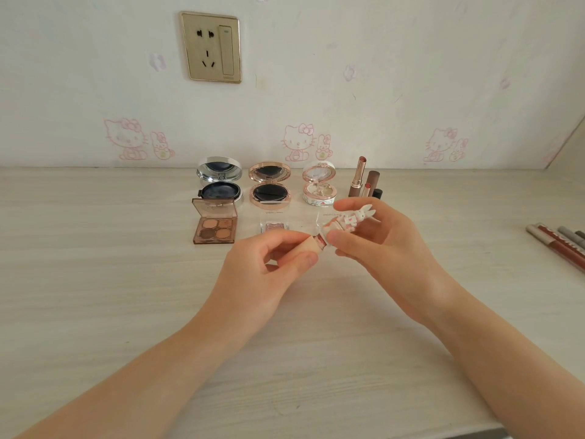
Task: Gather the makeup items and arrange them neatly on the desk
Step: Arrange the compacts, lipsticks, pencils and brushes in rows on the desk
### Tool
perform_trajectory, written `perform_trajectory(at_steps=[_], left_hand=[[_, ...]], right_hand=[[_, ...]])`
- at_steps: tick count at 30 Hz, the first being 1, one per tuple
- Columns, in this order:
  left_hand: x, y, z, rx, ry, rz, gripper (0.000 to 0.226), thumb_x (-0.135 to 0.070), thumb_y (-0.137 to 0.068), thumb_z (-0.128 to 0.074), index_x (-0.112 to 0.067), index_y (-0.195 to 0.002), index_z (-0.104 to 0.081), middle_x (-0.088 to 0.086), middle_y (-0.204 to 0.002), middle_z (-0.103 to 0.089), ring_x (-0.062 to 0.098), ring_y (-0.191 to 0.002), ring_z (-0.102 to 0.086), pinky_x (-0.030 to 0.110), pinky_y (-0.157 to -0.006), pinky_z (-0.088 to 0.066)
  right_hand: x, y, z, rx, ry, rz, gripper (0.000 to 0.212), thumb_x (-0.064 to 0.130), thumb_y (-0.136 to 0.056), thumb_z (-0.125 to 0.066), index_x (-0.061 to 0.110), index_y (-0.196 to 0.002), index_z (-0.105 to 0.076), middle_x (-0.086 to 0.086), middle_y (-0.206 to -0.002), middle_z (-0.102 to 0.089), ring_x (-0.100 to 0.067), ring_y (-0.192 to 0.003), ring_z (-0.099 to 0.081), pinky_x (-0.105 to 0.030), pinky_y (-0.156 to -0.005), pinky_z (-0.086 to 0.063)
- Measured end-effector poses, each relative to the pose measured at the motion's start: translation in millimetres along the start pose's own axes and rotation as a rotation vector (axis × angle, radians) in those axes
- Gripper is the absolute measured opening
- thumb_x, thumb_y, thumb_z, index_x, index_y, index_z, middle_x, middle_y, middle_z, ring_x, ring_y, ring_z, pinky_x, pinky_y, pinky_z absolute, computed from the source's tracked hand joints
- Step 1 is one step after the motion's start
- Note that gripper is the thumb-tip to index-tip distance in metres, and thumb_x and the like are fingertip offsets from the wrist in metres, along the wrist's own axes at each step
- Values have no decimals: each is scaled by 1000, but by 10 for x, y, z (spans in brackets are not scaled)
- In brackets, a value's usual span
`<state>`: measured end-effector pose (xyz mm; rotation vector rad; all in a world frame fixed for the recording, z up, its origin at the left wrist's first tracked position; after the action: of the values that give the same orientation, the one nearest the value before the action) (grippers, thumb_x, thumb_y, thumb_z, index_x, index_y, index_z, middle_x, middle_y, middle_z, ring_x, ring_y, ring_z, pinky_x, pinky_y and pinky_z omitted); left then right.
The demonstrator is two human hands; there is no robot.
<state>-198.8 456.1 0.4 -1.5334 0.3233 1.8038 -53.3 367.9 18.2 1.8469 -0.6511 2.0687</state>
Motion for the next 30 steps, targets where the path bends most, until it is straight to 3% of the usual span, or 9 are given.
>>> perform_trajectory(at_steps=[3,7,12,17,21,30], left_hand=[[3,-2,-1,-5,6,9,15,-20,-84,-71,-29,-96,-72,-11,-86,-72,8,-83,-66,40,-86,-54],[1,5,6,-3,-8,-5,15,-20,-84,-70,-30,-95,-72,-11,-87,-72,8,-83,-66,39,-85,-54],[13,1,10,-11,-16,-11,15,-22,-84,-70,-32,-95,-72,-11,-87,-72,8,-83,-66,39,-85,-54],[20,-3,4,-8,26,2,14,-24,-85,-69,-29,-98,-72,-10,-86,-73,8,-82,-67,40,-85,-55],[11,1,-10,11,40,-1,14,-23,-86,-68,-26,-99,-71,-6,-87,-73,10,-80,-68,38,-83,-56],[-29,31,-49,78,23,-1,18,-36,-86,-62,-23,-97,-64,-10,-86,-75,8,-78,-63,37,-81,-49]], right_hand=[[27,11,-6,60,-87,12,46,12,-71,-81,15,-112,-60,-5,-99,-72,-17,-92,-68,-32,-86,-53],[2,7,-33,-50,118,30,45,38,-66,-75,18,-103,-61,2,-88,-68,-13,-84,-63,-39,-82,-55],[-18,-7,-9,-19,28,4,35,12,-77,-75,16,-108,-59,-15,-97,-69,-18,-82,-63,-41,-86,-54],[-17,-20,20,38,-153,1,43,-3,-75,-73,20,-110,-60,-7,-92,-70,-21,-86,-65,-37,-88,-51],[1,-27,24,68,-233,22,33,3,-73,-75,15,-101,-65,-5,-92,-70,-19,-88,-64,-29,-77,-48],[-21,-48,34,29,-251,38,27,13,-73,-77,17,-98,-67,0,-85,-65,-19,-84,-62,-32,-81,-49]])
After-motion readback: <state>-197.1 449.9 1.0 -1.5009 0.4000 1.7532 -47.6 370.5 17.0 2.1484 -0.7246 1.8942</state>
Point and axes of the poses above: each hand's wrist, its own y-axis away from the middle knuckle, its own z-axis out of the back of the hand, x = y × z, the point moved 3 cm from there along -y, towards the middle knuckle
